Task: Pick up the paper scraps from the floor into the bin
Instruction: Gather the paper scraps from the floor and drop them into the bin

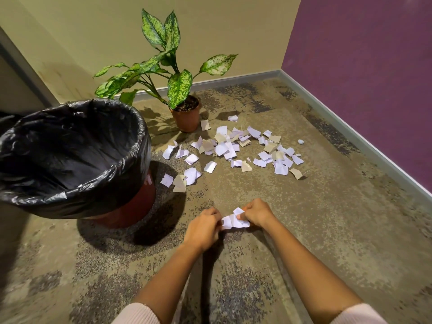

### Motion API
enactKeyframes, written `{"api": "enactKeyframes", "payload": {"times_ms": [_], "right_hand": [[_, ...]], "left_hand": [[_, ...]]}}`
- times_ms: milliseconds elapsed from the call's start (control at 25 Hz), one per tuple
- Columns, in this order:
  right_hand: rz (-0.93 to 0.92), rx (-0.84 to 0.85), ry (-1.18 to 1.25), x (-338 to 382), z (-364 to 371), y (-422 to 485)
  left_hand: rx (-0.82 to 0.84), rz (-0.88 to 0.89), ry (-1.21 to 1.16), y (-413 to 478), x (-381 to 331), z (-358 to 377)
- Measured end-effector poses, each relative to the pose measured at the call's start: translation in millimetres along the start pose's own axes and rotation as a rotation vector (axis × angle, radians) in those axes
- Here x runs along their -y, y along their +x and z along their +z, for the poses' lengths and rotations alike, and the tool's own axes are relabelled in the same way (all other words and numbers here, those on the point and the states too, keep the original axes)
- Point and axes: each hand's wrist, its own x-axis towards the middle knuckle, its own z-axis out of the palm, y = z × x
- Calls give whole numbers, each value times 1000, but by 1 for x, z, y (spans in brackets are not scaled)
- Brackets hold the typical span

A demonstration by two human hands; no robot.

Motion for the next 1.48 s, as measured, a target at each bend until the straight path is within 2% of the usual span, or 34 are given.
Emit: {"api": "enactKeyframes", "payload": {"times_ms": [280, 520, 720, 880, 1000, 1200, 1320, 1480], "right_hand": [[-194, -222, 139, 87, -36, -14], [-406, -351, 268, 194, -46, -42], [-541, -366, 342, 270, -37, -57], [-634, -338, 343, 317, -13, -66], [-718, -275, 200, 339, 11, -69], [-751, -136, -38, 357, 43, -67], [-754, -105, -52, 358, 49, -65], [-745, -60, 37, 359, 45, -62]], "left_hand": [[-254, -158, 69, 16, 8, -97], [-559, -172, 162, 34, -1, -204], [-777, -257, 161, 22, 29, -273], [-870, -422, 85, -4, 76, -303], [-812, -570, 68, -24, 115, -310], [-489, -749, 115, -44, 164, -314], [-374, -759, 183, -44, 174, -307], [-349, -758, 231, -40, 174, -302]]}}
